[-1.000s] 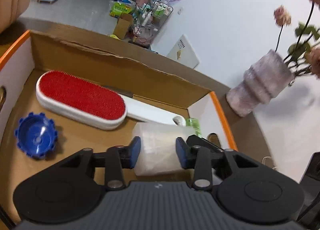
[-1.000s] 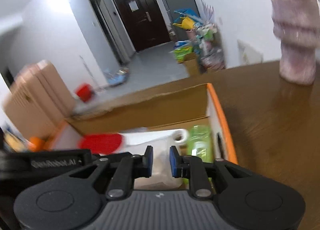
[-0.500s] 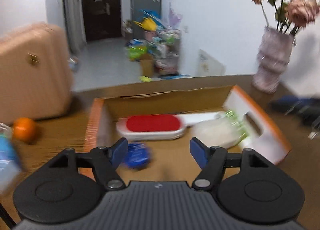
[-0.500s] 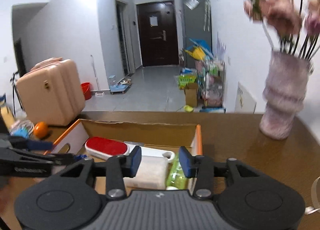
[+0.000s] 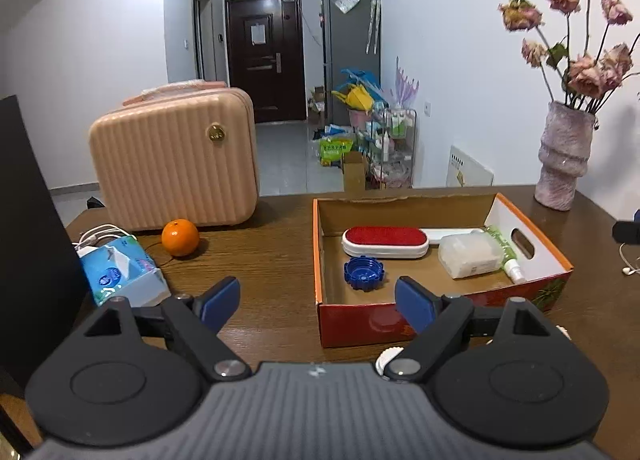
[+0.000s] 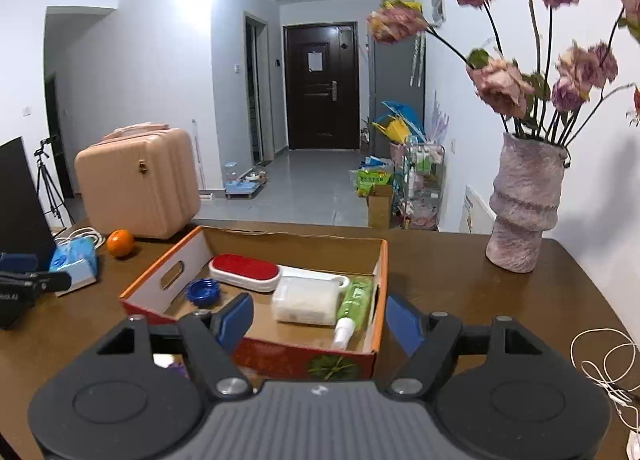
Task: Organize rigid objects
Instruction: 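Lower the white pill bottle into the box and release it, then withdraw both tools from the box toward the remaining caps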
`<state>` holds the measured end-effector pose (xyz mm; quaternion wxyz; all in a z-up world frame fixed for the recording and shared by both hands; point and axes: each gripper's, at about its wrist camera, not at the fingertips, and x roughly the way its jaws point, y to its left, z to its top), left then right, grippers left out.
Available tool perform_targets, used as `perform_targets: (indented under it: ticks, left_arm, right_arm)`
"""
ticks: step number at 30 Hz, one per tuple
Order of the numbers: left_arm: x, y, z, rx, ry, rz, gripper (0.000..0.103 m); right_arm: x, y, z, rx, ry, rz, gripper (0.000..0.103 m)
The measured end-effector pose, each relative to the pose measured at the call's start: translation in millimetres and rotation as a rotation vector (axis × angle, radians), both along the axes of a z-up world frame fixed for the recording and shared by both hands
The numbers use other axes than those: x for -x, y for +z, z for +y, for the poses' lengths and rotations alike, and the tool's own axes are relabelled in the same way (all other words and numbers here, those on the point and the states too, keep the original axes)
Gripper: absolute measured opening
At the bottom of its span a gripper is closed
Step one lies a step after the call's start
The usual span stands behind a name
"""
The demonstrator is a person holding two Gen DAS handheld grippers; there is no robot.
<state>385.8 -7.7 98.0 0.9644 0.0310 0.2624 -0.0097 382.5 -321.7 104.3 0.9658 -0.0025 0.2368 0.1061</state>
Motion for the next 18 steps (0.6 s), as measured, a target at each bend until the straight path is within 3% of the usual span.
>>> perform_targets:
  ticks: [9, 13, 18]
  left_arm:
    - [72.2, -3.7, -5.7, -0.011, -0.022, -0.068, 0.09]
    - [109.8, -10.9, -8.2, -0.016, -0.047, -0.104, 0.099]
    - [150.1, -32.9, -16.4, -0.087, -0.053, -0.187, 0.099]
  right_arm:
    - [75.2, -13.7, 13.0, -0.004, 0.007, -0.064, 0.074]
    - [111.5, -26.8, 19.9, -0.025, 0.021, -0.11, 0.075]
    - [150.7, -55.8, 34.1, 0.0, 0.002, -0.157, 0.075]
